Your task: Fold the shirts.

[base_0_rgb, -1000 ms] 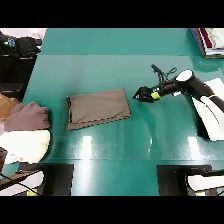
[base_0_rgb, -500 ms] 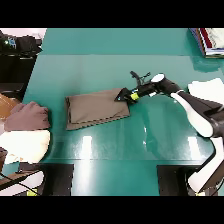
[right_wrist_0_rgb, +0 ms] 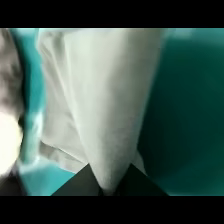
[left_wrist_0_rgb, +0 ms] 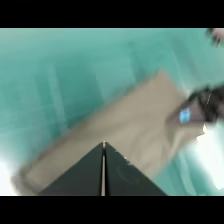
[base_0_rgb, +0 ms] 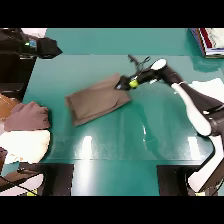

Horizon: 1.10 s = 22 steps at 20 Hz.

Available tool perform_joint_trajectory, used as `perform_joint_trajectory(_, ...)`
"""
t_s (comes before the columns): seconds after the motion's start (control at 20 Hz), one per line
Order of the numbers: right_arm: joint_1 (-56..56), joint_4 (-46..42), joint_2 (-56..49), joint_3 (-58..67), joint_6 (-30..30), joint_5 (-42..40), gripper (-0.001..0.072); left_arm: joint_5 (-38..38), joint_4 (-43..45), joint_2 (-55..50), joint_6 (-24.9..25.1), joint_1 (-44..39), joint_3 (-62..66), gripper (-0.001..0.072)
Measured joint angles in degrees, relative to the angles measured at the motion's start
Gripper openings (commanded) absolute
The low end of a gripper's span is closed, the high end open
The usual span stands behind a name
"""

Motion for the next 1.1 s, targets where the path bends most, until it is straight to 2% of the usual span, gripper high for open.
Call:
perform_joint_trajectory(0.4,-30.3,-15.1,13.4,1.2,5.9,-1.2,0.0018,3.8,-0.2,0.0,0.0,-6.6,0.0,0.0024)
perform_joint_trajectory(0.6,-44.5,-18.1,16.7,1.2,8.2,-1.4,0.0018,5.6,-0.6,0.0,-0.2,-7.4,0.0,0.0024)
perform_joint_trajectory(0.8,-51.3,-18.9,17.7,1.2,9.1,-1.8,0.0018,6.8,-0.7,0.0,-0.6,-7.6,0.0,0.0024)
perform_joint_trajectory(1.1,-53.7,-16.1,23.5,1.2,9.5,-7.2,0.0018,6.9,-0.9,0.0,-0.7,-7.7,0.0,0.0024)
